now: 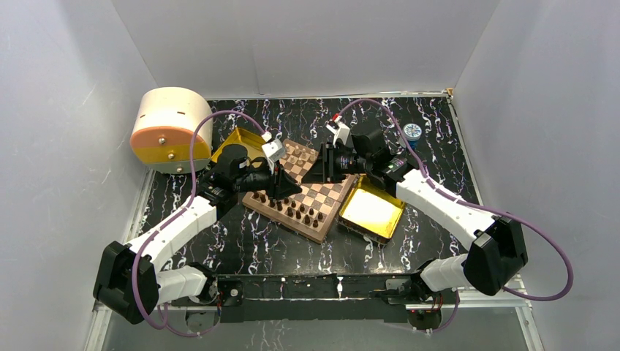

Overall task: Set up the chess pieces on the board
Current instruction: Place the chess piece on the chessboard.

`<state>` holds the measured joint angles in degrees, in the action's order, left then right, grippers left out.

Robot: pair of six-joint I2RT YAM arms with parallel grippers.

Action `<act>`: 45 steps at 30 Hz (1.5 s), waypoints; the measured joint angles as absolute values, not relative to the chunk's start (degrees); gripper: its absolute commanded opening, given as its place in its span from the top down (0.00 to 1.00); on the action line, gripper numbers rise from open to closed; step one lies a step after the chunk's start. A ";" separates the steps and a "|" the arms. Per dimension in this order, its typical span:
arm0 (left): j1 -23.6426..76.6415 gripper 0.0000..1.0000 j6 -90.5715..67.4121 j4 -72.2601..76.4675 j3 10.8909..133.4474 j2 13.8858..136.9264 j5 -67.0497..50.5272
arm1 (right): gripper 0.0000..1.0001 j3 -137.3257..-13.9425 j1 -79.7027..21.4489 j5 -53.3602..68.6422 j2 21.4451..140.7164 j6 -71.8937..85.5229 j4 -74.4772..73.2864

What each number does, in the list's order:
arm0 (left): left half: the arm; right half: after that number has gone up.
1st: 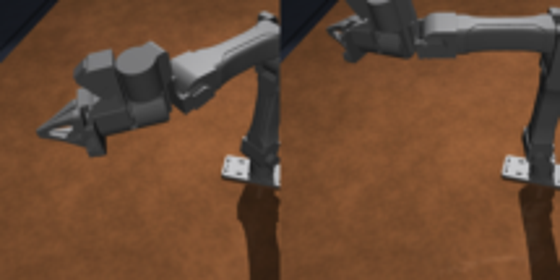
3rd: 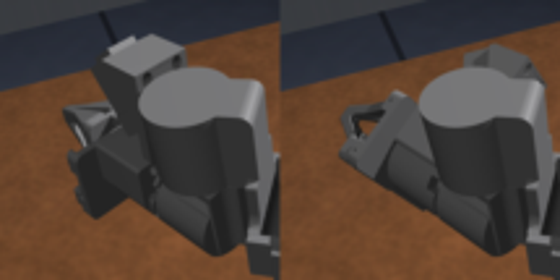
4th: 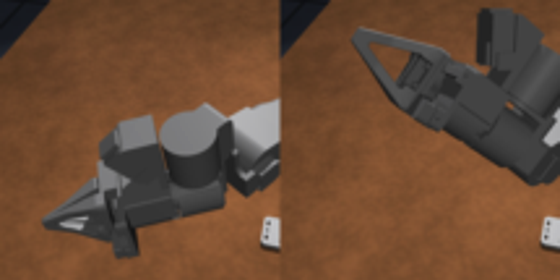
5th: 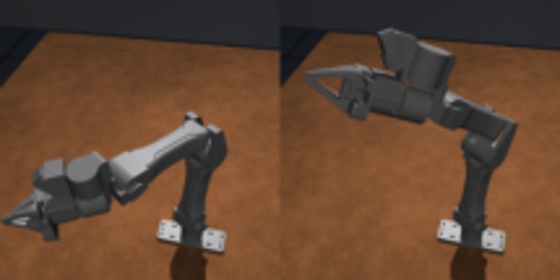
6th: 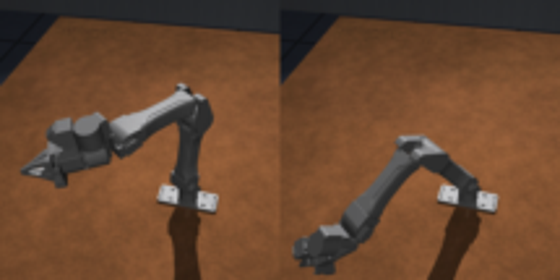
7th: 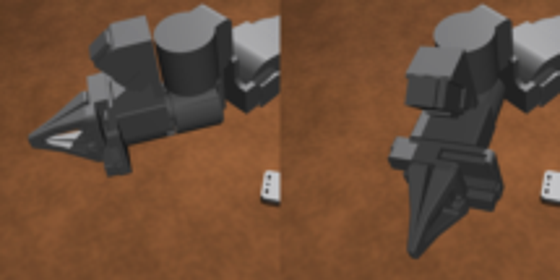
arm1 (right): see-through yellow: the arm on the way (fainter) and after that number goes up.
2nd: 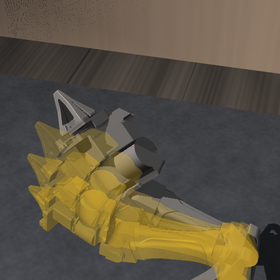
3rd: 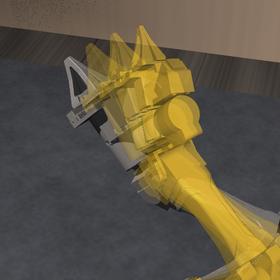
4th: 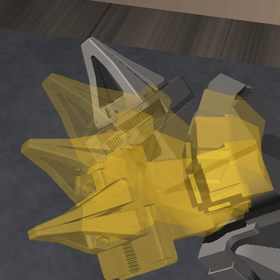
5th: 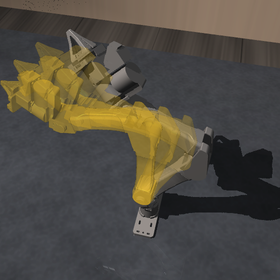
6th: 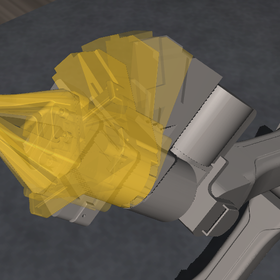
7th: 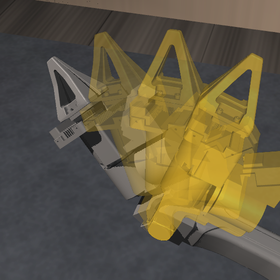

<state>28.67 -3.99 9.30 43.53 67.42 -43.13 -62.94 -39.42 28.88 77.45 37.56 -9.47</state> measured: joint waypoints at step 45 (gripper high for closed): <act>28.64 0.10 -4.62 -3.09 42.63 64.07 -23.57 | 0.86 -71.68 -39.77 12.38 86.13 29.08 -21.54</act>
